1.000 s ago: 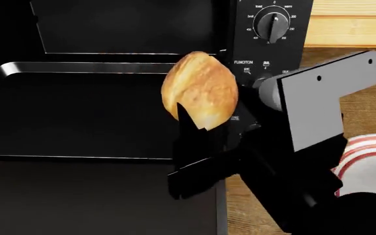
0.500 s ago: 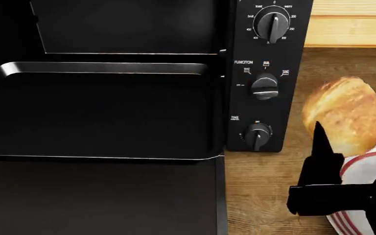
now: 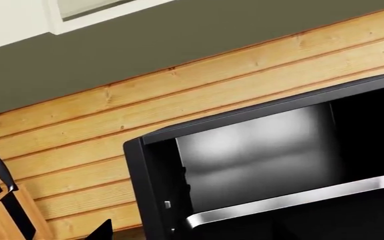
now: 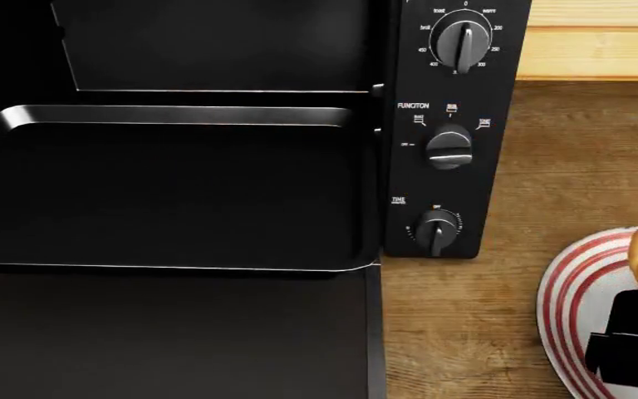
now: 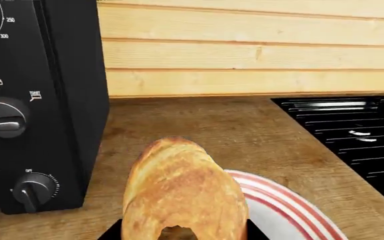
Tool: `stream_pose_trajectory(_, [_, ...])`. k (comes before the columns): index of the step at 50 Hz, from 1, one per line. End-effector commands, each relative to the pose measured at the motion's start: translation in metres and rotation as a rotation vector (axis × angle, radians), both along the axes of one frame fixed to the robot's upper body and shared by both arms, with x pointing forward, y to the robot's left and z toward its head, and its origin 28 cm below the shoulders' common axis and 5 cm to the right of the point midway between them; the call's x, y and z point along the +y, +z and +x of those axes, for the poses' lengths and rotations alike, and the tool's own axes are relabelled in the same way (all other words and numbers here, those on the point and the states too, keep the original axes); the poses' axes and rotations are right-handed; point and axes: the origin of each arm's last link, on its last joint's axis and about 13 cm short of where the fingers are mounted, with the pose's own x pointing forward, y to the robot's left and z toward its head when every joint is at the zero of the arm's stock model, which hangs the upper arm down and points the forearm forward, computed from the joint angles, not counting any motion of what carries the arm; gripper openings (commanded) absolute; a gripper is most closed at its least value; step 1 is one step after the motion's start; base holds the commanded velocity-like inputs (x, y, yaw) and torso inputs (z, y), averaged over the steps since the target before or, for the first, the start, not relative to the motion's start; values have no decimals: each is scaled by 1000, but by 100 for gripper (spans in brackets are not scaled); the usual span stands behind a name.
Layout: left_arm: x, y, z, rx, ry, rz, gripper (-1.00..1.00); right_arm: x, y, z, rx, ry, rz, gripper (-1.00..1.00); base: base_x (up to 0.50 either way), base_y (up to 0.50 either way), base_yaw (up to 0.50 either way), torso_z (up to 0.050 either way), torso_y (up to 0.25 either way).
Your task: Pick the bread from the tray and place it on the plate on the counter.
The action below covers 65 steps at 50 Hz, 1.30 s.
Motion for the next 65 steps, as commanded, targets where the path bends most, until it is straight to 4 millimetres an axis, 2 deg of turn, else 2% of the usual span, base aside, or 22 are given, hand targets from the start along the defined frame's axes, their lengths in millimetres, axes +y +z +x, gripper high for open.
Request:
stream_pose_trajectory(1, [-1, 1, 0, 0, -2, 4, 100, -14, -12, 5, 45, -69, -49, -100, 0, 0, 0, 0, 0])
stream_pose_trajectory(32, [-3, 3, 1, 1, -7, 12, 100, -23, -26, 40, 157, -94, -97, -100, 0, 0, 0, 0, 0])
stream_pose_trajectory(59, [-3, 3, 0, 2, -4, 15, 100, -30, -35, 51, 202, -121, -92, -100, 0, 0, 0, 0, 0])
stream_pose_trajectory(60, [-3, 3, 0, 3, -3, 15, 100, -30, -36, 51, 204, -124, -93, 100, 0, 0, 0, 0, 0])
stream_pose_trajectory(65, [-2, 2, 0, 4, -3, 15, 100, -29, -32, 48, 181, -135, -103, 100, 0, 0, 0, 0, 0])
